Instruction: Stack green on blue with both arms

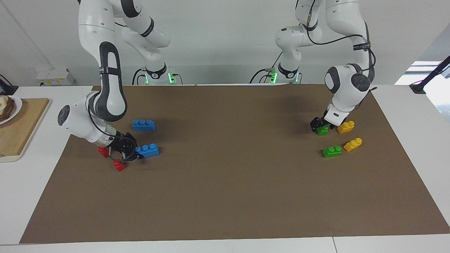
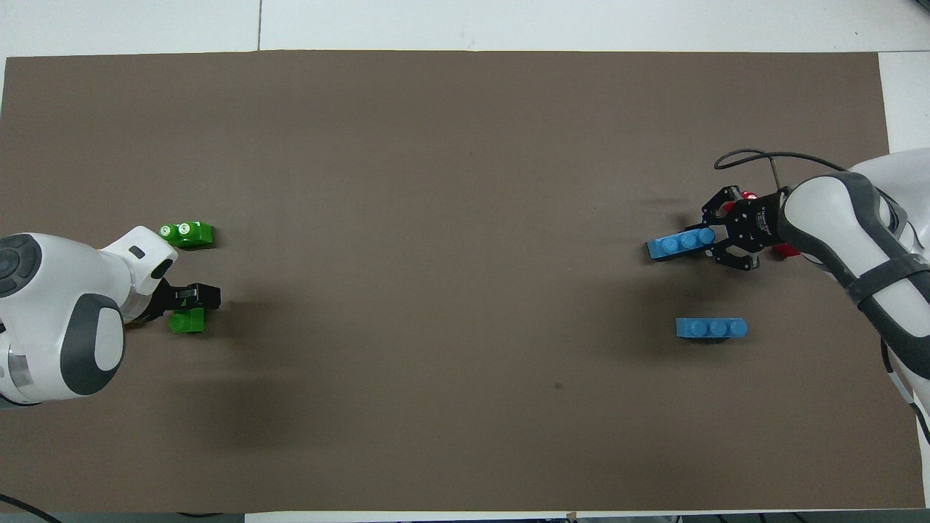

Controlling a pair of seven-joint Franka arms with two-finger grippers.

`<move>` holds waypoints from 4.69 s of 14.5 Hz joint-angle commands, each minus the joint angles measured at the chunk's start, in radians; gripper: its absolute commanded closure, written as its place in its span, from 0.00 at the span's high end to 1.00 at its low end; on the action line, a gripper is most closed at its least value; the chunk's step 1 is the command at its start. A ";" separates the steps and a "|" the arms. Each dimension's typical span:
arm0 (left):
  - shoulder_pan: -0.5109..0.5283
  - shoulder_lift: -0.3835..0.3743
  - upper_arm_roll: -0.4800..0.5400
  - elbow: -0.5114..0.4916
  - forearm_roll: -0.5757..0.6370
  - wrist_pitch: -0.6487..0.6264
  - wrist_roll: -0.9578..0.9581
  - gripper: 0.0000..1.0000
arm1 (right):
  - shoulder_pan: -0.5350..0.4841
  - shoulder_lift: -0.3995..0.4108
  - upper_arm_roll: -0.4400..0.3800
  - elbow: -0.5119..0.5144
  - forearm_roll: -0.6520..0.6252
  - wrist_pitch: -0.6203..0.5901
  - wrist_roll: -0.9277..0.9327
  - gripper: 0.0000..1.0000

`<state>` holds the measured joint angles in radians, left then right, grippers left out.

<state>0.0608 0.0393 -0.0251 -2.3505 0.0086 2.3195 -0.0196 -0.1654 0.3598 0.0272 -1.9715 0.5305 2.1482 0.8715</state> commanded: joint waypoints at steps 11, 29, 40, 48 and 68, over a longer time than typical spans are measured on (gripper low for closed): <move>-0.027 0.010 0.002 0.014 0.004 -0.008 -0.087 0.00 | 0.271 -0.018 0.008 0.198 0.098 -0.016 0.482 0.00; -0.154 0.051 -0.026 0.408 -0.061 -0.384 -1.003 0.00 | 0.649 -0.009 0.008 -0.027 0.098 0.418 0.794 0.00; -0.322 0.054 -0.026 0.402 -0.141 -0.252 -1.707 0.00 | 0.665 0.017 0.010 -0.052 0.102 0.438 0.676 0.00; -0.456 0.137 -0.026 0.460 -0.134 -0.167 -2.128 0.00 | 0.664 0.027 0.010 -0.058 0.103 0.443 0.667 0.00; -0.653 0.315 -0.026 0.568 -0.119 -0.144 -2.314 0.00 | 0.659 0.027 0.010 -0.056 0.138 0.444 0.669 0.00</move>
<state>-0.5668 0.3708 -0.0605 -1.7392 -0.1204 2.1319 -2.3339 0.4947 0.3729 0.0384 -2.0191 0.6416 2.5621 1.5756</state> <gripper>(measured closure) 0.656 0.656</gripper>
